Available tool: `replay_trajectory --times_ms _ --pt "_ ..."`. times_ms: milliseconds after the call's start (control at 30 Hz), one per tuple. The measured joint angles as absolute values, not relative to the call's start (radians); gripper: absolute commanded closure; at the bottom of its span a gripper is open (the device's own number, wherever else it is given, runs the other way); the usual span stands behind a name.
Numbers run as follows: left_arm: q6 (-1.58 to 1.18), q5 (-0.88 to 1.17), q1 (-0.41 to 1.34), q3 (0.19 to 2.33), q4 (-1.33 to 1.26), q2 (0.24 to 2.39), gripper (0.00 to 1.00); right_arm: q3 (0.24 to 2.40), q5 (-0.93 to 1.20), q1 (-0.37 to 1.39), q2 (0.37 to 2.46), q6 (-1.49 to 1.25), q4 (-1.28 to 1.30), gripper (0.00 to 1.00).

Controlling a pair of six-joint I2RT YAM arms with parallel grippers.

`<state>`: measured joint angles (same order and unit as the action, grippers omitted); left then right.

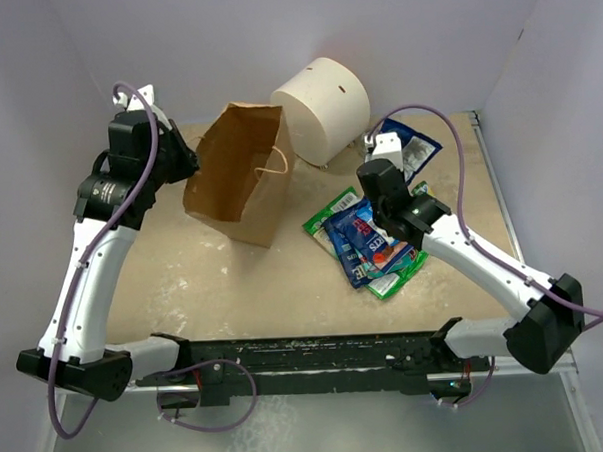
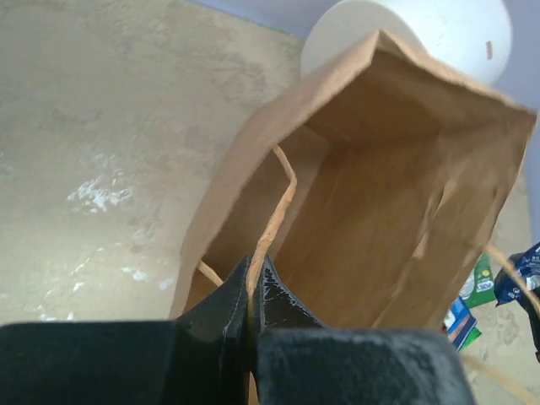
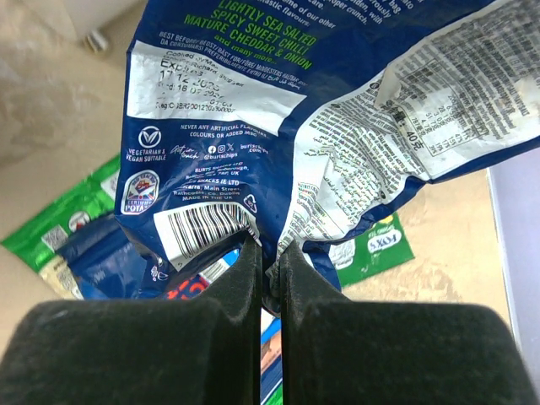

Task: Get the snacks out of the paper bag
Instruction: Place the snack at the center of the board.

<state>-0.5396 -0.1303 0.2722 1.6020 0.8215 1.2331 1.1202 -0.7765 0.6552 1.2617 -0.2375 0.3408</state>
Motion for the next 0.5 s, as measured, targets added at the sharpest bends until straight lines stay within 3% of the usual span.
replay_trajectory --times_ms 300,500 --pt "-0.561 -0.191 0.244 1.673 0.952 1.254 1.0 1.12 -0.713 0.653 1.296 -0.279 0.41 1.0" --pt "-0.593 -0.247 0.242 1.726 1.013 1.263 0.85 1.134 -0.709 0.651 1.323 -0.281 0.425 1.0"
